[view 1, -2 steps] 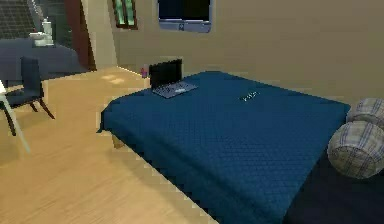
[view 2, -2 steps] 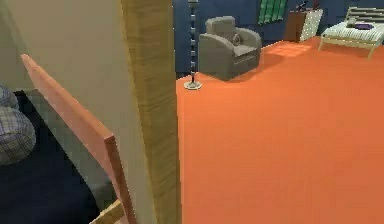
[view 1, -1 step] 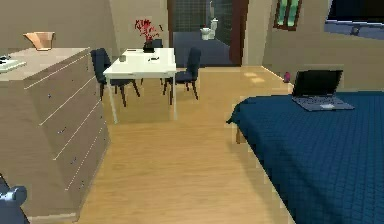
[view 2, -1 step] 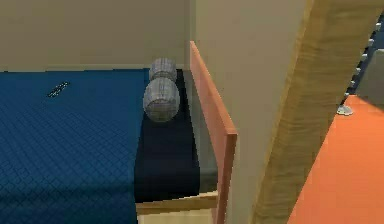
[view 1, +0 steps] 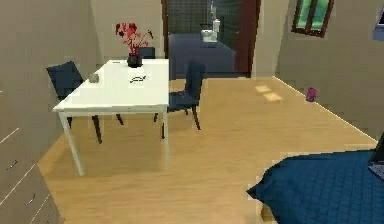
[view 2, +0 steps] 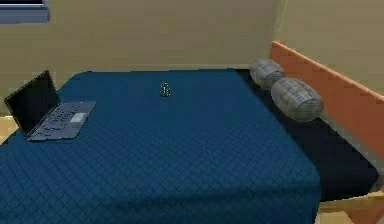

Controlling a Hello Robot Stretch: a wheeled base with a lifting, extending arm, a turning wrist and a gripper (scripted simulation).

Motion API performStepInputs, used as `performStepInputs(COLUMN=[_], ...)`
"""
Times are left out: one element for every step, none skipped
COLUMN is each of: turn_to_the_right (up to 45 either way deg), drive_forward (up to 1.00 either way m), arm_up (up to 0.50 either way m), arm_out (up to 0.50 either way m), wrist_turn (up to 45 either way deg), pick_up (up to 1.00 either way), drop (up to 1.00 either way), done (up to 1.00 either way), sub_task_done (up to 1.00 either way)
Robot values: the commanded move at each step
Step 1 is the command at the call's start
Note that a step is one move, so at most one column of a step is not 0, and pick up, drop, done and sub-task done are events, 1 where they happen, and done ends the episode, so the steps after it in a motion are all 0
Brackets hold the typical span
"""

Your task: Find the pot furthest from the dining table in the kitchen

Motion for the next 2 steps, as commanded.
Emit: performStepInputs(turn_to_the_right=[-3.0,0.0], drive_forward=[0.00,1.00], arm_up=[0.00,0.00], arm_out=[0.00,0.00], wrist_turn=[0.0,0.0], pick_up=[0.00,0.00], drop=[0.00,0.00], done=[0.00,0.00], sub_task_done=[0.00,0.00])
